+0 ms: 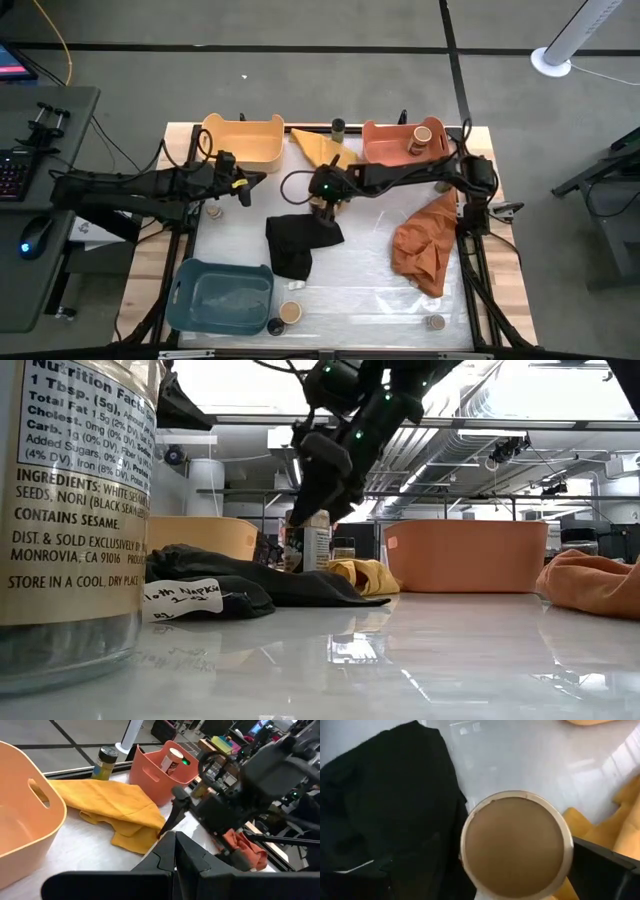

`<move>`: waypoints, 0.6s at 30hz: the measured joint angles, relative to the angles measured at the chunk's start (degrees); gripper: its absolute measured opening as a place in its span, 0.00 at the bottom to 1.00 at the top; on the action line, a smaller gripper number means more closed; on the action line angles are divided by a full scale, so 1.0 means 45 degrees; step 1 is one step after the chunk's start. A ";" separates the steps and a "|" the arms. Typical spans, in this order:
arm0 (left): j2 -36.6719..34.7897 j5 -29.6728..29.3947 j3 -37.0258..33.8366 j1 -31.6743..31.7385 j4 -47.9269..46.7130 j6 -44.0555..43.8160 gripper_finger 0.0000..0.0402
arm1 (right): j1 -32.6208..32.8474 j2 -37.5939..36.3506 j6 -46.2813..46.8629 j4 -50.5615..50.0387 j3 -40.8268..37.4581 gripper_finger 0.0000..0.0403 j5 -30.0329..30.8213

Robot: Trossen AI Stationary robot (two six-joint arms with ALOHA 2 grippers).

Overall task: Sort spices by type
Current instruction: Put the top gold seasoning bottle into the orange bin

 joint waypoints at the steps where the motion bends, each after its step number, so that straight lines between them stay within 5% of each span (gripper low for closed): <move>1: 0.0030 -0.0011 0.0000 0.0000 0.0031 -0.0002 0.00 | 0.0032 0.0072 0.0122 0.0035 0.0000 0.95 0.0250; 8: 0.0178 -0.0011 0.0000 0.0000 -0.0018 0.0005 0.00 | -0.0039 0.0150 0.0962 0.0491 -0.0002 0.93 0.0595; 14: 0.0322 -0.0158 0.0000 0.0000 0.0020 0.0005 0.00 | -0.0118 0.0133 0.1710 0.0418 0.0000 0.67 0.0919; 18: 0.0345 -0.0447 0.0000 0.0011 0.0005 0.0010 0.00 | -0.0141 -0.0359 0.1811 -0.0466 0.0398 0.66 0.1163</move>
